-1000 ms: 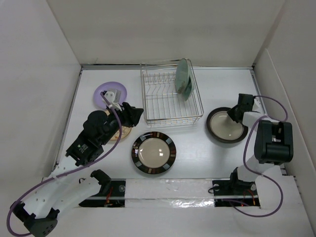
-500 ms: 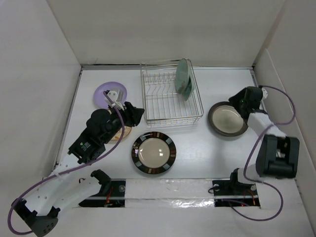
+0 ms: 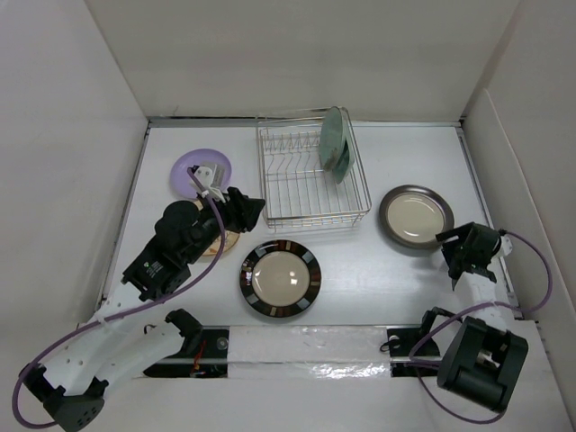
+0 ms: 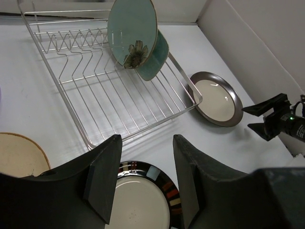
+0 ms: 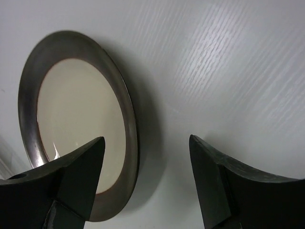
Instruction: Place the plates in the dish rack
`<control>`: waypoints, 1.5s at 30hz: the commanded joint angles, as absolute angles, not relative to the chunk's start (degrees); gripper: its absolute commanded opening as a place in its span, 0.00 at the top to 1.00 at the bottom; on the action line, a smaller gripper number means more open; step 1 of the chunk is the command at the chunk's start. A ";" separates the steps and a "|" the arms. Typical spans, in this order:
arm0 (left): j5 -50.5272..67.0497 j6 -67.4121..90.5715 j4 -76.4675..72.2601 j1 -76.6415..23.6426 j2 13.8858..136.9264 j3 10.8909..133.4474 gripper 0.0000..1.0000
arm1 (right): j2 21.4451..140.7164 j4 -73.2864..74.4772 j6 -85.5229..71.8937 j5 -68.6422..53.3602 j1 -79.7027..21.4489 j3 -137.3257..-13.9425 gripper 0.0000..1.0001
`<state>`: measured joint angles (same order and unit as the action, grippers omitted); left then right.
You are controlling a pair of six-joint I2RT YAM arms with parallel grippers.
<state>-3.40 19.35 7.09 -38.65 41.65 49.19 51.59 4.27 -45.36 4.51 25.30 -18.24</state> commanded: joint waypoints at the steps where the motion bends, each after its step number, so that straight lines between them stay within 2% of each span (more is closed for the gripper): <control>1: -2.81 18.81 5.01 -39.02 40.25 49.22 0.56 | 55.10 -2.45 -42.10 -5.61 26.10 -18.20 0.23; 6: -0.88 18.63 4.31 -39.02 40.43 48.87 0.56 | 58.53 -9.56 -41.22 -8.44 26.10 -15.91 0.30; 7: -1.05 18.63 4.39 -39.02 40.43 48.95 0.56 | 59.93 -10.01 -41.39 -8.26 26.10 -15.56 0.40; 8: -1.05 18.63 4.39 -39.02 40.43 48.96 0.56 | 61.25 -10.37 -41.22 -8.44 26.10 -15.73 0.43; 12: -1.58 18.63 4.66 -39.02 40.60 49.04 0.56 | 70.12 -13.95 -41.13 -12.72 27.16 -17.40 0.46; 15: -2.02 18.54 4.75 -39.02 40.69 49.04 0.56 | 74.44 -19.57 -43.50 -15.27 29.35 -15.91 0.70; 16: -2.11 18.54 4.75 -39.02 40.78 49.04 0.56 | 74.79 -20.64 -44.11 -15.73 29.36 -15.39 0.83; 19: -2.02 18.46 4.83 -39.02 41.13 49.04 0.56 | 70.94 -21.10 -45.00 -14.59 30.06 -14.68 0.96; 21: -2.02 18.46 4.83 -39.02 41.48 49.22 0.56 | 66.65 -17.69 -45.44 -12.76 30.06 -15.46 1.00; 26: -2.64 18.11 4.92 -39.02 41.66 49.22 0.56 | 44.24 -7.14 -43.87 -5.64 28.57 -22.22 1.00; 29: -2.64 18.02 5.10 -39.02 42.19 49.31 0.56 | 37.03 -2.47 -40.10 -1.59 24.36 -31.35 1.00; 30: -2.72 17.93 5.01 -39.02 42.36 49.31 0.55 | 37.18 -0.98 -38.08 -1.06 21.47 -36.68 1.00; 31: -2.72 17.93 5.01 -39.02 42.45 49.31 0.55 | 37.18 -0.36 -38.06 -1.05 21.45 -36.74 1.00; 38: -3.08 17.84 5.10 -39.02 43.24 49.22 0.52 | 49.99 4.47 -29.20 6.76 0.29 -62.80 1.00; 42: -3.69 17.75 5.18 -39.02 43.68 49.22 0.52 | 64.74 12.97 -22.08 17.54 -16.47 -87.45 1.00; 45: -4.04 17.67 5.19 -39.02 43.51 49.31 0.52 | 77.93 19.05 -15.84 24.76 -23.18 -99.98 1.00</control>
<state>-3.14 18.41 7.11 -38.68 43.86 49.19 72.16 18.74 -22.33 15.05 -18.41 -90.00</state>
